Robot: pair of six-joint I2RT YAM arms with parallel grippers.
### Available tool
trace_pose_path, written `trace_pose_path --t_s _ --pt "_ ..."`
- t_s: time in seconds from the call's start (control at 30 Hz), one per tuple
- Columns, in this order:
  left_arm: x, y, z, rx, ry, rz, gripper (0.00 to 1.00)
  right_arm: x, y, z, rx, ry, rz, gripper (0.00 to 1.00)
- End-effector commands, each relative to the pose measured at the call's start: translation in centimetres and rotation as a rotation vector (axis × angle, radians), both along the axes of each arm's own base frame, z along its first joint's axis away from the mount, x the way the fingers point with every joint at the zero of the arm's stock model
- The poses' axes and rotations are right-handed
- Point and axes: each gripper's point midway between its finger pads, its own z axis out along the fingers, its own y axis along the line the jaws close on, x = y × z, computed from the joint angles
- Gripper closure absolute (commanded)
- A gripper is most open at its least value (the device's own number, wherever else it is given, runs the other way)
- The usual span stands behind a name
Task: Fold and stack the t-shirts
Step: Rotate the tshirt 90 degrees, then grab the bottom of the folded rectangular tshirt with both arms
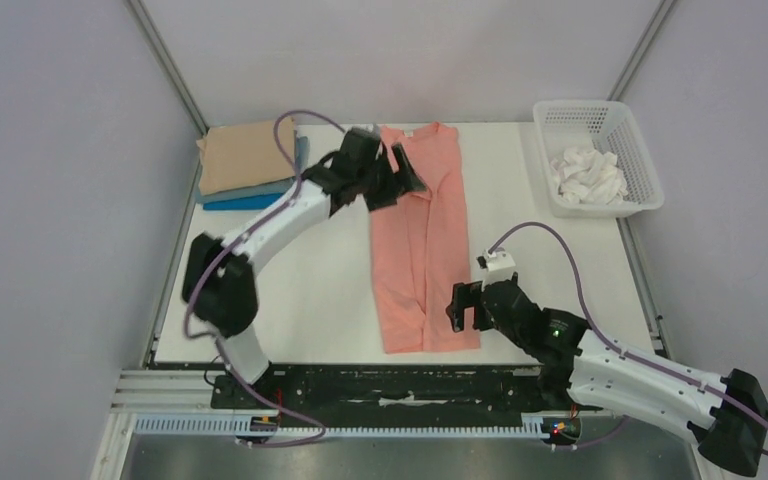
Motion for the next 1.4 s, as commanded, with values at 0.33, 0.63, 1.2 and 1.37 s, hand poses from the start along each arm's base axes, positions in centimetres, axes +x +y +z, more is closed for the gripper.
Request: trace_pose_path --t_s 0.33,0.63,1.2,1.37 --pt "-28.1 7.3 -10.1 0.284 0.106 -0.259 0.14 -5.0 0.0 -3.9 0.094 0.205 0.089 0.02" --pt "-31.2 4.8 -13.3 0.192 0.191 -0.349 0.27 -4.5 -2.1 -5.2 0.051 0.210 -0.037 0.02" --pt "-32.6 6.2 -17.6 0.325 0.302 -0.324 0.98 -5.9 -1.0 -5.8 0.113 0.265 0.020 0.34" --pt "-32.6 6.3 -17.2 0.316 0.291 -0.325 0.98 -7.1 -1.4 -6.9 0.080 0.329 0.036 0.44"
